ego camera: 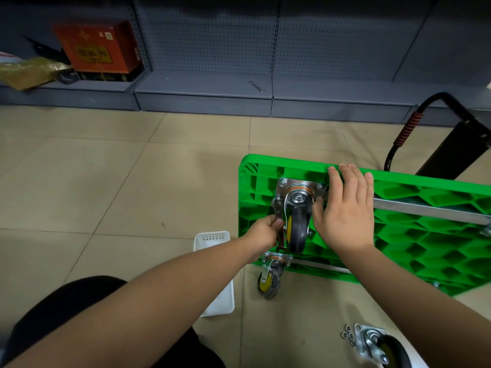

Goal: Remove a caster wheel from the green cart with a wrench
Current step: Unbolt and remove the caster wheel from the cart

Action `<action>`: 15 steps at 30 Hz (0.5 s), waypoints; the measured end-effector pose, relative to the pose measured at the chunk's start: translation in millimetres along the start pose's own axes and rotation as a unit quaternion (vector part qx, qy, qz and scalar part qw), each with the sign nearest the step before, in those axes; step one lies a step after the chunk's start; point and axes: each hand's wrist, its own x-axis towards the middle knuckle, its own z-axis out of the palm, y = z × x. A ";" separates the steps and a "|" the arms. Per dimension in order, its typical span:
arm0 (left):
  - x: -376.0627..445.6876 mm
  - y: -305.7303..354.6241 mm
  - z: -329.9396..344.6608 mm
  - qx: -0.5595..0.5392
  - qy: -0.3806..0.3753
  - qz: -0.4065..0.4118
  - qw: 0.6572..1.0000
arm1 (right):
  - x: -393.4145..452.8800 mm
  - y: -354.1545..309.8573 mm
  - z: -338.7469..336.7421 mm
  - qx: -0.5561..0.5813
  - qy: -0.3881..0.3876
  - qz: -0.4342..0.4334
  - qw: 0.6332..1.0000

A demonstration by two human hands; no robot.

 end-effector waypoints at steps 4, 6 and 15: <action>3.8 8.2 4.8 -0.046 -0.033 -0.029 0.998 | 0.3 -0.1 0.9 0.000 -0.002 0.000 1.000; 5.3 9.7 2.3 -0.028 -0.043 -0.016 0.999 | 0.3 0.1 1.2 0.000 -0.003 -0.001 1.000; 6.9 10.7 -32.2 0.150 -0.013 0.048 0.987 | -0.2 1.0 2.0 0.001 -0.005 -0.004 1.000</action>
